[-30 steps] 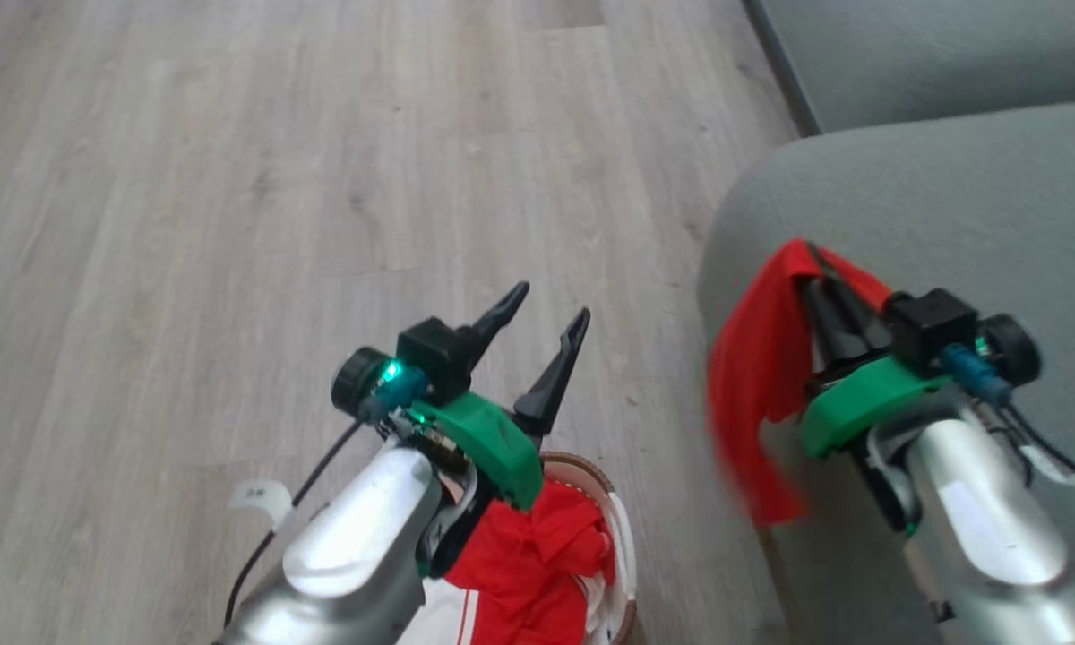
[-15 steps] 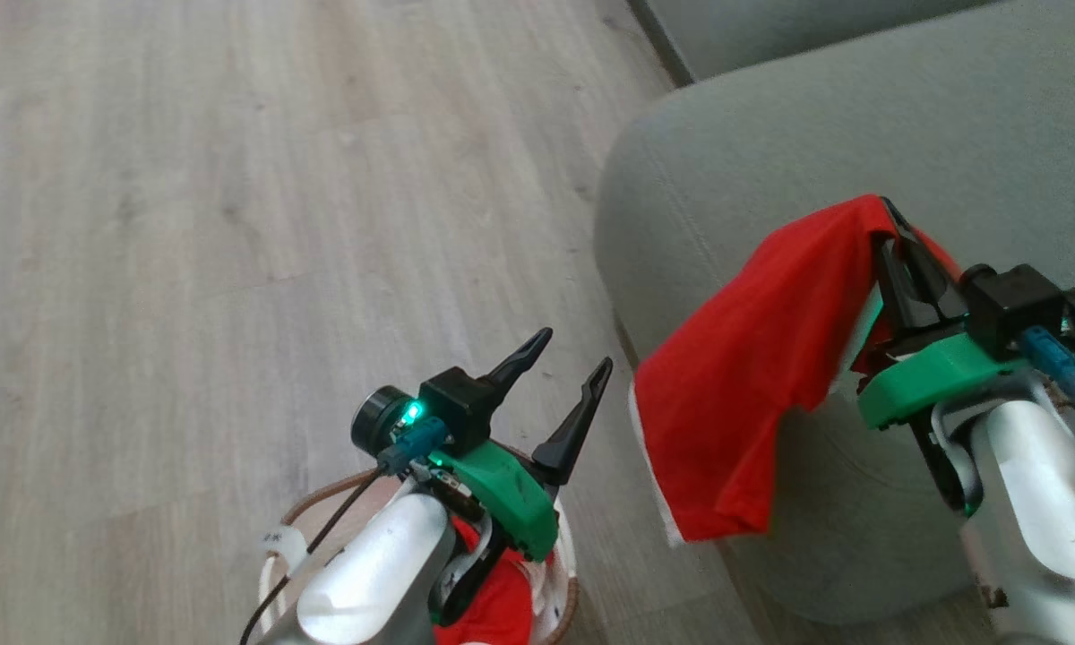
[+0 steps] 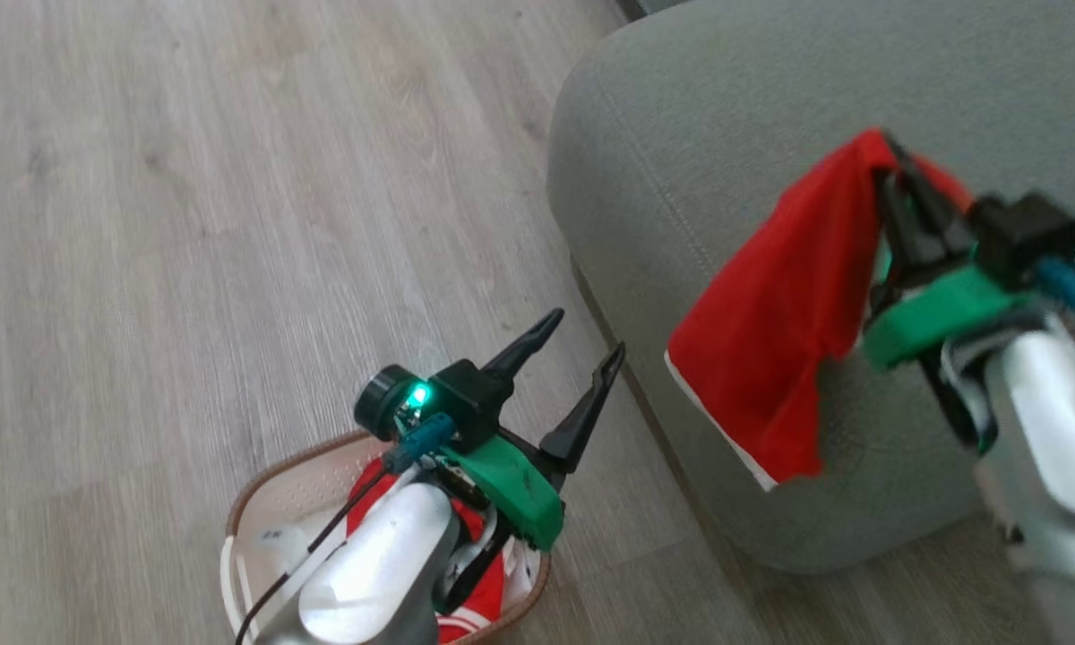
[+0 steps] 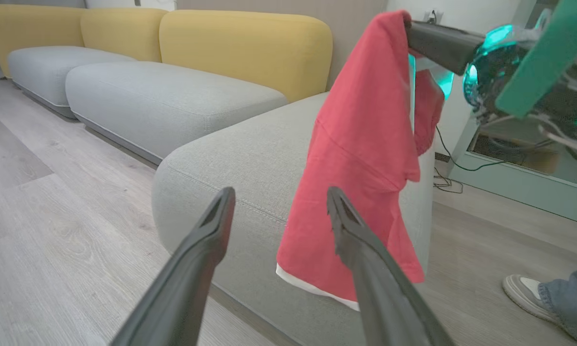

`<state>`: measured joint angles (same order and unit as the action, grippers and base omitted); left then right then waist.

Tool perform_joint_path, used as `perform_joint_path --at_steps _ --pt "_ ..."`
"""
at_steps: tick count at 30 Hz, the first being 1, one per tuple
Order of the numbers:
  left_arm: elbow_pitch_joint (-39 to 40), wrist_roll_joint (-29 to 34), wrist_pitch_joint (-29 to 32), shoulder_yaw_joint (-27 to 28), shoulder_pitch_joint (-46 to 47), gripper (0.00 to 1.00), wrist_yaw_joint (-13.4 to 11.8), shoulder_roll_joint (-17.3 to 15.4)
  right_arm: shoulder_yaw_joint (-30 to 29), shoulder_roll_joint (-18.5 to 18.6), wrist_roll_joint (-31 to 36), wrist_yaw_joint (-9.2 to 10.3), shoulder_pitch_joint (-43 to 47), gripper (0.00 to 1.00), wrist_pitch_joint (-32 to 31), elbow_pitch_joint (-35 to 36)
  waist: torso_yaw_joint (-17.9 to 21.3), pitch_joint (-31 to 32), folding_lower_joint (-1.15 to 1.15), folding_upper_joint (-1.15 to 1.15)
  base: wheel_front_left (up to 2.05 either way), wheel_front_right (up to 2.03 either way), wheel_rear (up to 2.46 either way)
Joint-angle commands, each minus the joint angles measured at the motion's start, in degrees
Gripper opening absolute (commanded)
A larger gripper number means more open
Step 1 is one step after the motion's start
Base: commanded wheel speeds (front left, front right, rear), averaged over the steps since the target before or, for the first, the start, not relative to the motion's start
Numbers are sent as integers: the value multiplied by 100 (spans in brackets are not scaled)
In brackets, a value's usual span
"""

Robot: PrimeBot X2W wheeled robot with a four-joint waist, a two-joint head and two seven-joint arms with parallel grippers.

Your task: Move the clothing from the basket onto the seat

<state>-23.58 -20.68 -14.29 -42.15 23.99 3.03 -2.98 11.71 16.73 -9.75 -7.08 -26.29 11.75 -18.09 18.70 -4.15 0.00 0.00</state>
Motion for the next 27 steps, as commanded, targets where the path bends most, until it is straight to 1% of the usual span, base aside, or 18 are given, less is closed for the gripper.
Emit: perform_joint_path --at_steps 1,3,4,5,6,10,18,24,27 --pt "267 104 -71 281 236 100 -15 -11 137 102 -137 -41 -580 0 -11 71 -126 -182 0 0 0 0 0" --pt "359 160 -71 381 239 100 -28 -15 277 114 -412 -41 -946 0 -64 -121 -201 -304 0 0 0 0 0" --pt "395 198 -71 412 239 100 -26 -28 337 186 -483 -41 -1159 0 -88 -235 -253 -369 0 0 0 0 0" --pt "395 198 -71 412 239 100 -26 -28 337 186 -483 -41 -1159 0 -88 -235 -253 -369 0 0 0 0 0" --pt "431 241 -71 435 244 100 -25 -42 366 279 -527 -41 -1385 0 -100 -358 -318 -444 0 0 0 0 0" --pt "588 396 -71 530 284 100 -37 -132 194 547 -737 -41 -2300 0 -84 -885 -560 -765 0 0 0 0 0" --pt "961 690 -71 638 535 100 -101 -409 -415 1174 -429 -41 -4037 0 -36 -1772 -961 -1626 0 0 0 0 0" --pt "1331 868 14 651 857 100 -124 -585 -1033 1490 -121 -41 -4998 0 -145 -2513 -1158 -2352 0 0 0 0 0" --pt "1521 958 68 652 1017 100 -150 -645 -1428 1591 108 -41 -5359 0 -93 -2845 -1232 -2693 0 0 0 0 0"
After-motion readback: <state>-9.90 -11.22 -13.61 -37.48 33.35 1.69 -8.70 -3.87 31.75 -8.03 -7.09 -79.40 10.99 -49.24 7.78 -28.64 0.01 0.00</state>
